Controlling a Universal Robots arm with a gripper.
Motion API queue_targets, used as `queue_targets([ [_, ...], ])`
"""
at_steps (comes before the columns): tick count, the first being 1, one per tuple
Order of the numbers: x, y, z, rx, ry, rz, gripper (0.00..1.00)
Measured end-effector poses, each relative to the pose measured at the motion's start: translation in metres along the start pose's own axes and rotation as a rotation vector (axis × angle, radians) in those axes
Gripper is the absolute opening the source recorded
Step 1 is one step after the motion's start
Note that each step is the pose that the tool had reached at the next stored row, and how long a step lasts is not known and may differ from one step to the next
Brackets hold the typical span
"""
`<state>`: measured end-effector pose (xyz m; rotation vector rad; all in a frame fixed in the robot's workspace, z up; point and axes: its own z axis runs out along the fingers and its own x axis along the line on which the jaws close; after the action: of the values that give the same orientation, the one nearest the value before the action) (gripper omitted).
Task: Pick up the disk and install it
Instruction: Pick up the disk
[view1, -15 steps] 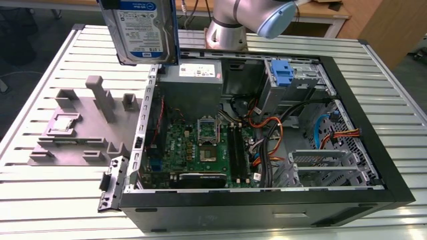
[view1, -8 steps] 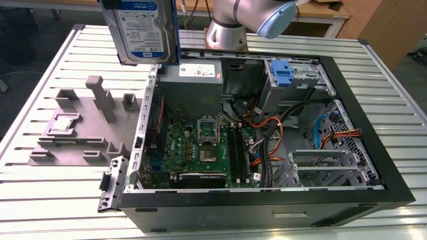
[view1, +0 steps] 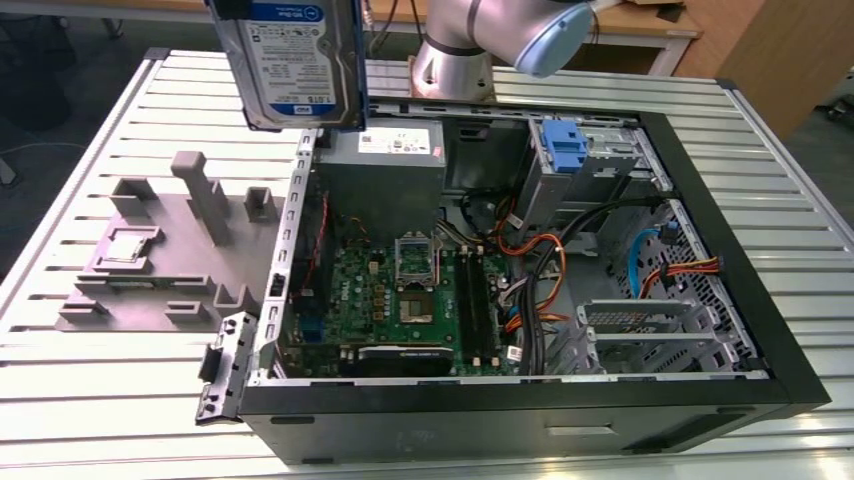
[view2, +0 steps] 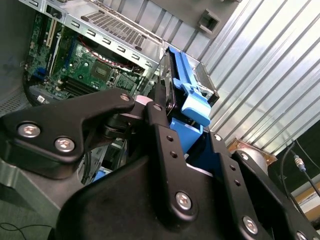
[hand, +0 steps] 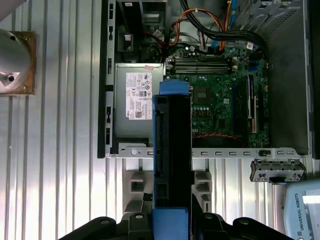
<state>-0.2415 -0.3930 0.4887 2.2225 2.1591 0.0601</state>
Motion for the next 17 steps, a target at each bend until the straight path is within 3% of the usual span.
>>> queue_targets([
  [9, 0.0004, 0.0141, 0.0007, 0.0001, -0.0001, 0.000, 0.37],
  [17, 0.0004, 0.0153, 0.0009, 0.0000, -0.0001, 0.000, 0.37],
])
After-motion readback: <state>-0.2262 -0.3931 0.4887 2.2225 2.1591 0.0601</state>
